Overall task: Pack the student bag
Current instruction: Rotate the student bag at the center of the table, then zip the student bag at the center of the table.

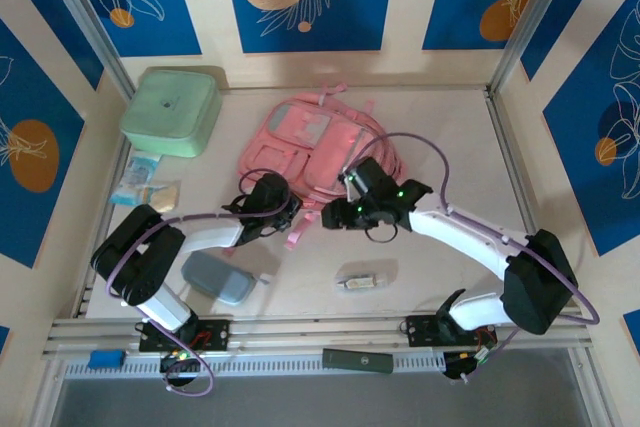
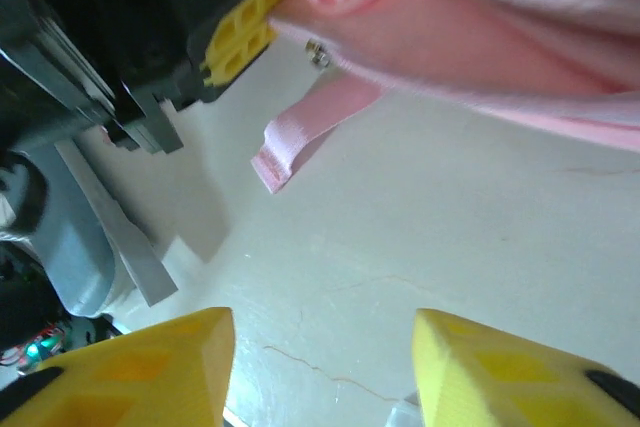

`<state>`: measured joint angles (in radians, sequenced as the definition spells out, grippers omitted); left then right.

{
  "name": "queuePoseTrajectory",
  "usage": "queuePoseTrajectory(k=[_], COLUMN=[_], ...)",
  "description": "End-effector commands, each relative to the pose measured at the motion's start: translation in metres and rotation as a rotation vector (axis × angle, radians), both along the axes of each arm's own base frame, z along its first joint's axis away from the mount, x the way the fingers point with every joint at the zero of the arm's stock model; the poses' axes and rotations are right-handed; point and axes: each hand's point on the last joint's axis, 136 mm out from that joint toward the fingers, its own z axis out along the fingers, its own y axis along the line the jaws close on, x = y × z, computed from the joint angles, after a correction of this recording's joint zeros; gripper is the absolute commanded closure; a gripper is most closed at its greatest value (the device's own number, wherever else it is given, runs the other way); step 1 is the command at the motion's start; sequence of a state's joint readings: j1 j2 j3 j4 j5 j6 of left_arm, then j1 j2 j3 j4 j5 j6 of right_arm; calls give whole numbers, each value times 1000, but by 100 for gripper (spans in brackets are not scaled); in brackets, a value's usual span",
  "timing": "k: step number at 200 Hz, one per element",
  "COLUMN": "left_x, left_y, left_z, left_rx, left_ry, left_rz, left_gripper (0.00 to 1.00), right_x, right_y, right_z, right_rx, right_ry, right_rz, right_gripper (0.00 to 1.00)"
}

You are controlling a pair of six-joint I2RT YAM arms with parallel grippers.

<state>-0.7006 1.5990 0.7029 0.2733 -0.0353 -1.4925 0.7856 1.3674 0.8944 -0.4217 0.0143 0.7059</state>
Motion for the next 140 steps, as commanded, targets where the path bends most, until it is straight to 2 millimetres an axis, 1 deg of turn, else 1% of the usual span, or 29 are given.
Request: queuePoseTrajectory(k=[1,11,21,30,51,65,78,95,100,110,119,140], left_x=[1,1,-1,-1,-2,-3,-4,-7,-7,-9,-10,-13], left_y=[-35,-36,-36,-35,-38,-40,-41,-43,-44,-47,-49,-53], left_z=[42,46,50,52,60,65,67,69,70,71,74,79], left_rx=[-135,-147,-153,-152,-172,-184,-195,-214,-223,-239,-253,-263], left_ry=[-74,-80,-84,-88,-99,-109,-114,-110,-111,-111,-115,-123], left_rz=[-66,-63,-61,-62,-70,-74,-80,-90,-92,-98,-104,-118], left_gripper=[100,100,100,100,100,100,100,100,100,100,100,100], right_x=[15,22,33,42,53,59,66,72,74,80,83,84], right_y=[27,30,26,27,37,39,39,50,49,41,37,46], right_z=[-1,-6,-13,-17,-25,-30,-29,-24,-25,-28,-26,-17], right_rx=[74,46,-11,-20,6,-34,-75,-52,-63,-112,-132,-125], right_ry=[-70,-91,-129,-158,-182,-216,-286,-364,-376,-384,-397,-455], right_rz=[-65,-97,-160,-195,-217,-227,-241,-202,-205,-243,-265,-218], right_gripper=[55,58,60,61,62,65,65,64,63,63,60,59])
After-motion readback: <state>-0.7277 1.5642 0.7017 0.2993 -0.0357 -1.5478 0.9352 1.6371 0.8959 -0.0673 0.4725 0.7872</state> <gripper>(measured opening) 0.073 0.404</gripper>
